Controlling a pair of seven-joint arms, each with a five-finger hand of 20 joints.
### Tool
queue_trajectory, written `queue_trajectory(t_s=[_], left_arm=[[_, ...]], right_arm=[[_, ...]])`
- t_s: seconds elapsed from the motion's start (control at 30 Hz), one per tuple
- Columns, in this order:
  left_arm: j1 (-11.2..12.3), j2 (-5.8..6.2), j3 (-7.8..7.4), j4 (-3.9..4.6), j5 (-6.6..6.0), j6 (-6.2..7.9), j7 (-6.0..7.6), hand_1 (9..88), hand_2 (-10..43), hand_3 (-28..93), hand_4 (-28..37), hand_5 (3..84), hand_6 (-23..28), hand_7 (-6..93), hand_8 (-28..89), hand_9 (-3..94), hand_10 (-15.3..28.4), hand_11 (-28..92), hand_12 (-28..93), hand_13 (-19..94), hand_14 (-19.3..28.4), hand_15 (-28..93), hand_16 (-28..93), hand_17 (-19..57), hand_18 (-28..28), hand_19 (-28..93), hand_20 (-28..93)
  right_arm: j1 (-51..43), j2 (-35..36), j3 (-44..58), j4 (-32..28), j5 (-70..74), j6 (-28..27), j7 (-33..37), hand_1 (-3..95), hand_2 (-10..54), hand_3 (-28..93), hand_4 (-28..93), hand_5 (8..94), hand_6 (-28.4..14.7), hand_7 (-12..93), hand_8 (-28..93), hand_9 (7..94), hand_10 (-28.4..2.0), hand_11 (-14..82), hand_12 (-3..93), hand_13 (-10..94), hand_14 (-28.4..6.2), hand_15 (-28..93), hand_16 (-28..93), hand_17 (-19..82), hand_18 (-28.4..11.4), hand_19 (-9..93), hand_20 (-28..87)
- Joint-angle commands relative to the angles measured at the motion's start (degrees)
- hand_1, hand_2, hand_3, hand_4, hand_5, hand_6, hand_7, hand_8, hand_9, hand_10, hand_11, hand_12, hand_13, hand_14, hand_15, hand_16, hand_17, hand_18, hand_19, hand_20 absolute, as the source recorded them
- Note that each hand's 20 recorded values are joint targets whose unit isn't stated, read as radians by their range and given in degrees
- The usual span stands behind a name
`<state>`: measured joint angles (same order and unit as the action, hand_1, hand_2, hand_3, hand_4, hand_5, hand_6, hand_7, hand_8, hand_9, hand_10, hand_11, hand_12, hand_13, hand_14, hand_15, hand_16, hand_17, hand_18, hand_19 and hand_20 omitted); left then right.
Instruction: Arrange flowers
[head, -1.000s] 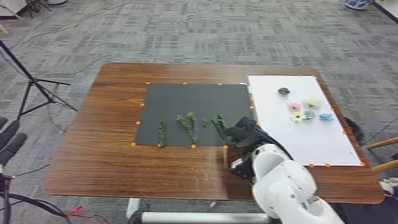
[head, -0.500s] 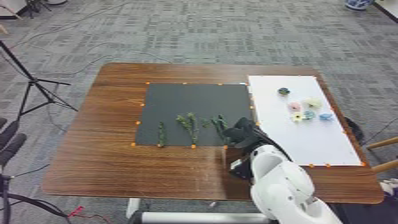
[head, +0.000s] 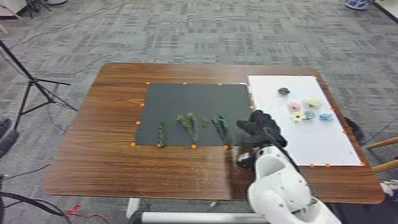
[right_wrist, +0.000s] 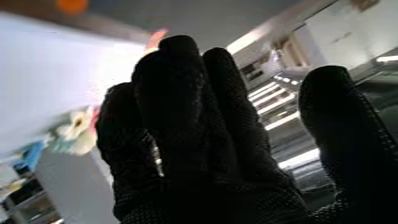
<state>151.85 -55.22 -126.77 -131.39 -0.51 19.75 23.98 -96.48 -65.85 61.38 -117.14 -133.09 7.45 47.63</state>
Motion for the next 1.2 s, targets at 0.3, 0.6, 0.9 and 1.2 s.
queue_trajectory(t_s=[0.3,0.6,0.9,1.2], left_arm=[[-1.6,0.52,-3.2,0.37,0.58,0.12,0.76,22.1,17.7,70,-28.3,36.6,8.6,8.4,-7,29.6,13.8,13,11,21,14.0,26,-4,-5.0,11.9,24,11],[-2.1,0.23,-3.77,0.32,0.1,0.37,2.17,22.1,17.6,70,-28.3,36.6,8.5,8.4,-7,29.7,13.8,13,11,21,14.0,26,-4,-4.9,11.8,24,11],[-2.4,0.16,-3.52,0.24,-0.2,0.47,2.33,22.1,17.7,70,-28.3,36.7,8.6,8.3,-7,29.7,13.7,13,11,21,14.1,26,-4,-4.9,11.8,24,11],[-2.5,0.23,-3.33,0.22,-0.15,0.69,2.67,22.2,17.7,70,-28.3,36.7,8.6,8.4,-7,29.7,13.7,13,11,21,14.0,25,-4,-4.9,11.8,24,11]], right_arm=[[-2.6,9.8,12.2,2.3,-7.5,3.4,-1.5,34.2,-2.0,77,-20,52.2,-12.3,16,-8,53.7,-22.6,13.6,13.6,70,-13.8,72,24,35,-28.4,90,27],[-0.2,11.4,13.0,7.3,-4.7,-0.5,-5.3,44.4,-9.4,80,-24,47.9,-11.2,9,-9,46.9,-17.7,10.4,10.0,68,-13.2,75,24,34,-27.4,88,30],[3.5,12.3,12.1,11.3,-4.4,-3.9,-8.9,50.7,-9.5,81,-28,46.3,-9.8,10,-10,45.4,-15.1,10.7,8.9,67,-11.4,76,28,33,-25.8,87,32],[5.4,12.3,12.3,13.7,-3.7,-8.3,-9.1,53.5,-9.5,80,-28,50.8,-8.2,11,-11,49.5,-14.4,10.8,8.8,69,-10.2,75,30,34,-25.2,86,33]])
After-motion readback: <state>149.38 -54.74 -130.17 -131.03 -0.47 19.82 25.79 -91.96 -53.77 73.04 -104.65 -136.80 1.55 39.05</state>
